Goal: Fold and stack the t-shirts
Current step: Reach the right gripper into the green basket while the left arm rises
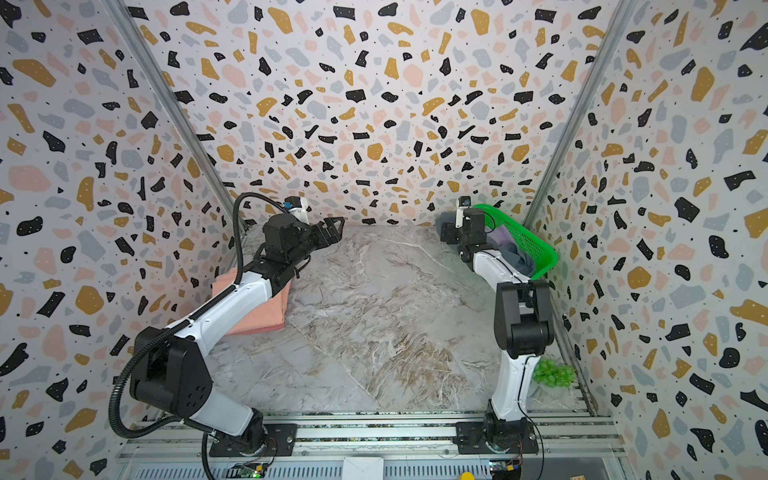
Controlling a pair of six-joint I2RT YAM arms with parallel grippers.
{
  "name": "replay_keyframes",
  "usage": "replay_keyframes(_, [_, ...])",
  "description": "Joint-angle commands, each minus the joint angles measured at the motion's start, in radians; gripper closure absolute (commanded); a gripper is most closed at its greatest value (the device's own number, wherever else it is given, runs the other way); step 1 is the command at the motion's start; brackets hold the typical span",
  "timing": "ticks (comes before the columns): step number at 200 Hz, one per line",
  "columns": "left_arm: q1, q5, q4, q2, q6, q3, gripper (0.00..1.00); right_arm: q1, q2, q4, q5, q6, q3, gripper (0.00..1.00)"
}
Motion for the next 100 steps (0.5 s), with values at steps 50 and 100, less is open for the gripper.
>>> replay_keyframes(50, [0.005, -0.119, -0.046, -0.017, 0.031, 0.025, 0.00, -0.028, 0.145, -0.157, -0.169, -0.030, 0.207, 0.63])
replay_keyframes(100, [0.006, -0.115, -0.030, 0.002, 0.018, 0.033, 0.00, -0.036, 0.113, -0.140, -0.210, 0.005, 0.179, 0.82])
